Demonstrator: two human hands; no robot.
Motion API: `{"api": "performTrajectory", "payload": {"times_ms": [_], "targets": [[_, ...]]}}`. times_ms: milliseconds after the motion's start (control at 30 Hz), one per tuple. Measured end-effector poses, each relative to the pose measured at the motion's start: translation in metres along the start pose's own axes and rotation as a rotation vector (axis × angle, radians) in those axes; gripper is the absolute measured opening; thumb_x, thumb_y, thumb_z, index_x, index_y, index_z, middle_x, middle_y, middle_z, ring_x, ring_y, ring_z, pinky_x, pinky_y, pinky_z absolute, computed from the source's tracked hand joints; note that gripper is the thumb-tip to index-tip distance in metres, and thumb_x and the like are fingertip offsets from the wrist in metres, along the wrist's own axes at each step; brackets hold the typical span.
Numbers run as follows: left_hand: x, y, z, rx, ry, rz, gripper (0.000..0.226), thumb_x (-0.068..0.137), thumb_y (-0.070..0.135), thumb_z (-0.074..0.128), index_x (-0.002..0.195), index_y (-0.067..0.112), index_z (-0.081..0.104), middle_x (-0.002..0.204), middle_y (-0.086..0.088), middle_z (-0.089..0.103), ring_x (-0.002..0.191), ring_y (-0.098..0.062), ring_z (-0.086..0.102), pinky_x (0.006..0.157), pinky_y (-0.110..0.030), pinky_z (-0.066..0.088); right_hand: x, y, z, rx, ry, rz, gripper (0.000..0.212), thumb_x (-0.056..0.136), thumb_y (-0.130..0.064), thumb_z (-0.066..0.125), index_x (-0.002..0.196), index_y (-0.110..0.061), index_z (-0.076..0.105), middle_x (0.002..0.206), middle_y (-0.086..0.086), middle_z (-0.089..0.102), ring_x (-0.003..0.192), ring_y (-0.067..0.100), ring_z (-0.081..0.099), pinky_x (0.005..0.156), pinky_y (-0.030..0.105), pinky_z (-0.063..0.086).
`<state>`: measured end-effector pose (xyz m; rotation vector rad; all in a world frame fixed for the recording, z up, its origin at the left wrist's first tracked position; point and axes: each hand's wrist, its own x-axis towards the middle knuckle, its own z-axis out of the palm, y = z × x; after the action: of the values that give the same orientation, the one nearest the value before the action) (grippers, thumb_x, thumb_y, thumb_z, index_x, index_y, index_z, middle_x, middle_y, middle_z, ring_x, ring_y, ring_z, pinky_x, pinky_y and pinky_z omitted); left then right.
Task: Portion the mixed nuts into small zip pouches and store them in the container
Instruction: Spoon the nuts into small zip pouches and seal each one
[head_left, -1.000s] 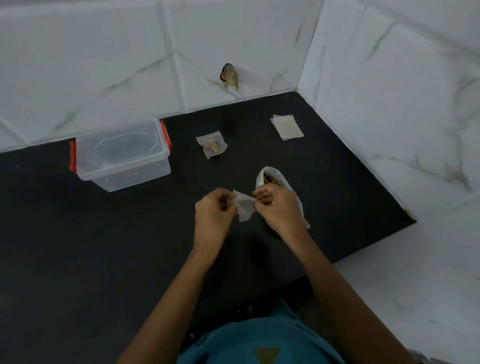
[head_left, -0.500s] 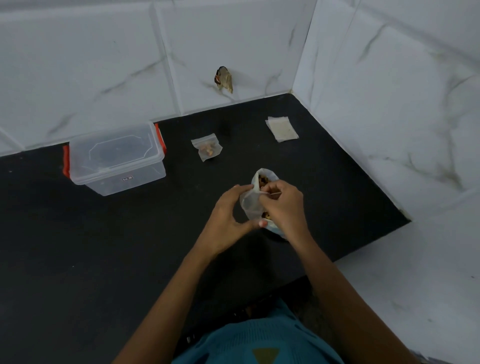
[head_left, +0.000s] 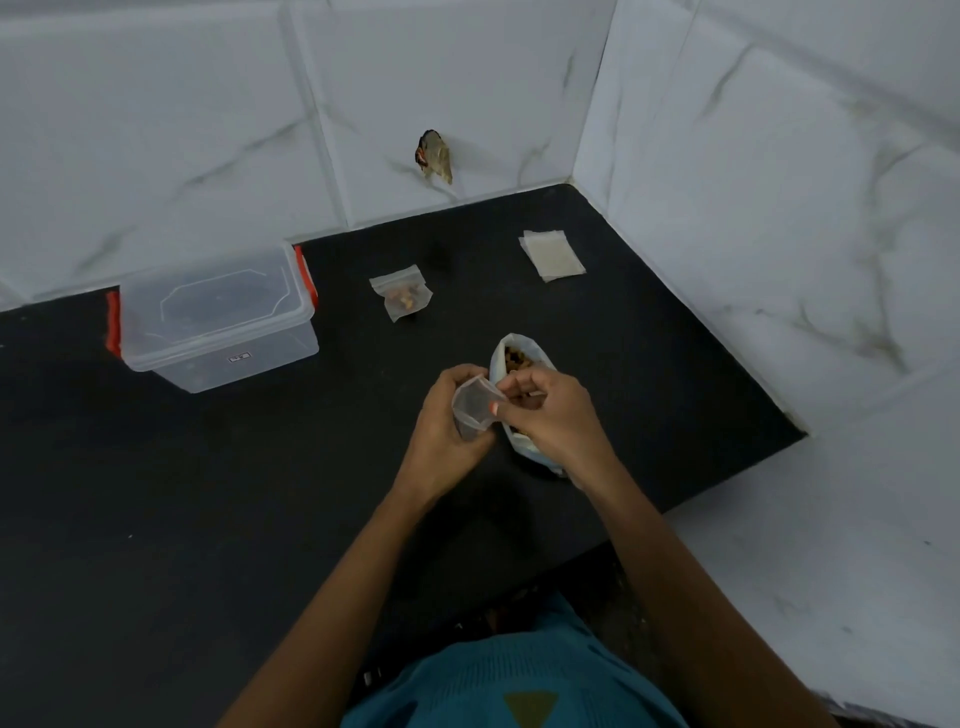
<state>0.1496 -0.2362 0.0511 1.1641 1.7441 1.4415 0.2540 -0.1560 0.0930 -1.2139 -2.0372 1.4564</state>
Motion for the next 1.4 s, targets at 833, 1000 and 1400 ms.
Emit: {"api": "performTrajectory", "payload": {"times_ms": [833, 1000, 1400], "targets": [[0.007, -0.027, 0.01, 0.085, 0.103, -0.057, 0.049, 0.07, 0.021, 0.079, 0.095, 0.05, 0.049, 0.113, 0.014, 0.055, 0.11, 0.019, 0.043, 0.109, -0.046, 0.033, 0.008, 0.032, -0.031, -0.045, 0.09, 0.118, 0.018, 0.082, -0.01, 0.066, 0.099, -0.014, 0.062, 0.089, -0.01, 0.058, 0.083, 0.001, 0.056, 0.072, 0.014, 0.047], [0.007, -0.032, 0.013, 0.081, 0.101, -0.111, 0.043, 0.072, 0.016, 0.077, 0.098, 0.037, 0.049, 0.103, 0.012, 0.056, 0.095, 0.012, 0.052, 0.08, -0.007, 0.045, 0.008, 0.067, -0.039, -0.148, 0.157, 0.218, 0.014, 0.084, -0.008, 0.063, 0.097, -0.012, 0.063, 0.097, 0.001, 0.062, 0.077, 0.0, 0.054, 0.064, 0.011, 0.044], [0.014, -0.039, 0.022, 0.093, 0.03, -0.242, 0.042, 0.076, 0.017, 0.074, 0.11, 0.024, 0.05, 0.103, 0.012, 0.055, 0.09, 0.004, 0.053, 0.073, -0.009, 0.043, 0.011, 0.087, -0.036, -0.201, 0.264, 0.283, 0.015, 0.085, -0.014, 0.064, 0.1, -0.012, 0.063, 0.093, -0.002, 0.06, 0.081, 0.006, 0.056, 0.063, 0.014, 0.045]]}}
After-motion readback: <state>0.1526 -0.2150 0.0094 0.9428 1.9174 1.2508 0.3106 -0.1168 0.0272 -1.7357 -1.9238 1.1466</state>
